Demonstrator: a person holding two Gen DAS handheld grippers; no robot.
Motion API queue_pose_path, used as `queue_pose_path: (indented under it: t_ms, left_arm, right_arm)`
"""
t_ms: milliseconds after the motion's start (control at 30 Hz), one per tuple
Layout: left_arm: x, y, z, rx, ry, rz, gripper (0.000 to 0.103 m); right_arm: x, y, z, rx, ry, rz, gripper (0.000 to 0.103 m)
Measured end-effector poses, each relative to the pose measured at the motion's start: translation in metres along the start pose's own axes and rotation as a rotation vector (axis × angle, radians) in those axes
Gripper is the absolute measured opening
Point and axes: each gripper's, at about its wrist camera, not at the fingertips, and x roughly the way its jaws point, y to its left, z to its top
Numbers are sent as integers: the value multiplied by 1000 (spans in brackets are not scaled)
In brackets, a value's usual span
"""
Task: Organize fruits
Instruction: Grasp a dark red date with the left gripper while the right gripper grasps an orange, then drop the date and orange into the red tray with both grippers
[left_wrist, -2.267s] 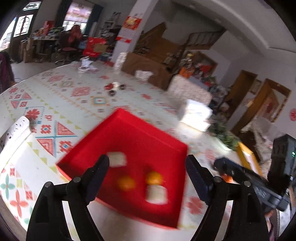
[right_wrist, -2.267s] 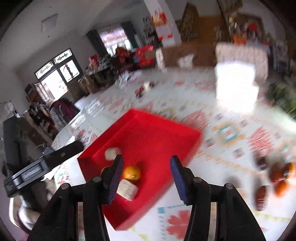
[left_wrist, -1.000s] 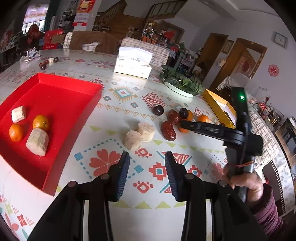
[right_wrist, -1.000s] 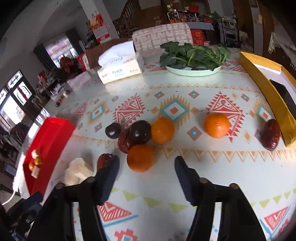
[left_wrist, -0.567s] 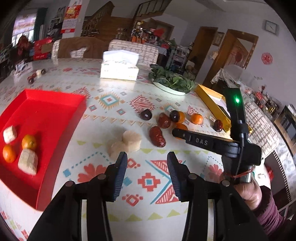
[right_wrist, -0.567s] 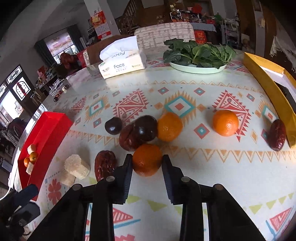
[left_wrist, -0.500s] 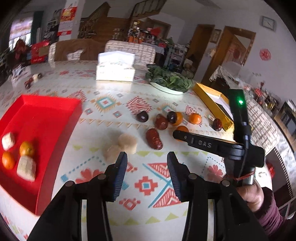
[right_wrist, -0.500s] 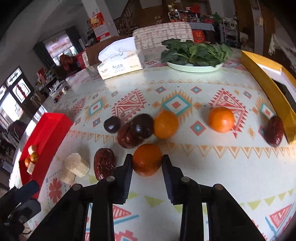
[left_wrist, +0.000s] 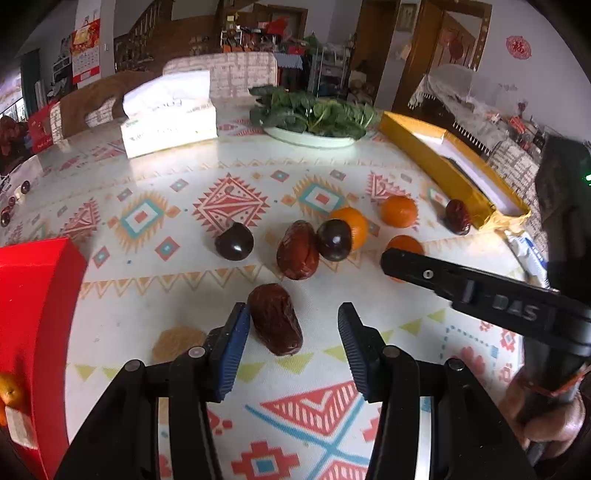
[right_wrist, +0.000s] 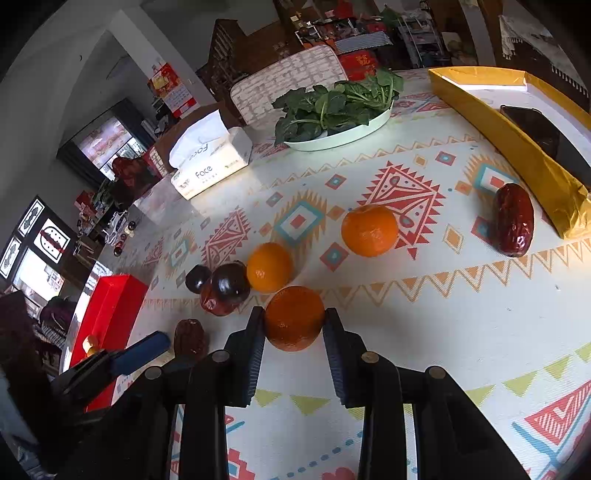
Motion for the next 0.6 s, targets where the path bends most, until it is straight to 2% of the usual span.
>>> queue_pose_path:
  t_ms: [33, 67, 100, 167, 333, 433, 600]
  left_arm:
    - [4, -1, 0, 6, 8, 7, 48]
    - [7, -2, -1, 14, 12, 18, 41]
    - [9, -4, -2, 21, 17, 28, 26]
    - [10, -7, -4, 40, 8, 52, 26]
    - [-5, -5, -9, 8, -37, 51, 26]
    - [-28, 6, -12, -54, -83, 21, 26]
    - [-80, 32, -25, -129, -165, 22, 26]
  right_arm:
    - [0, 1, 0, -1, 0, 3, 35]
    - [1, 1, 0, -3, 1, 6, 35]
    - [1, 3, 0, -8, 2, 8, 35]
    - [1, 5, 0, -19, 2, 5, 35]
    - [1, 11, -2, -47, -2, 1, 35]
    - [1, 14, -3, -56, -6, 6, 35]
    - [-3, 17, -2, -64, -31, 86, 35]
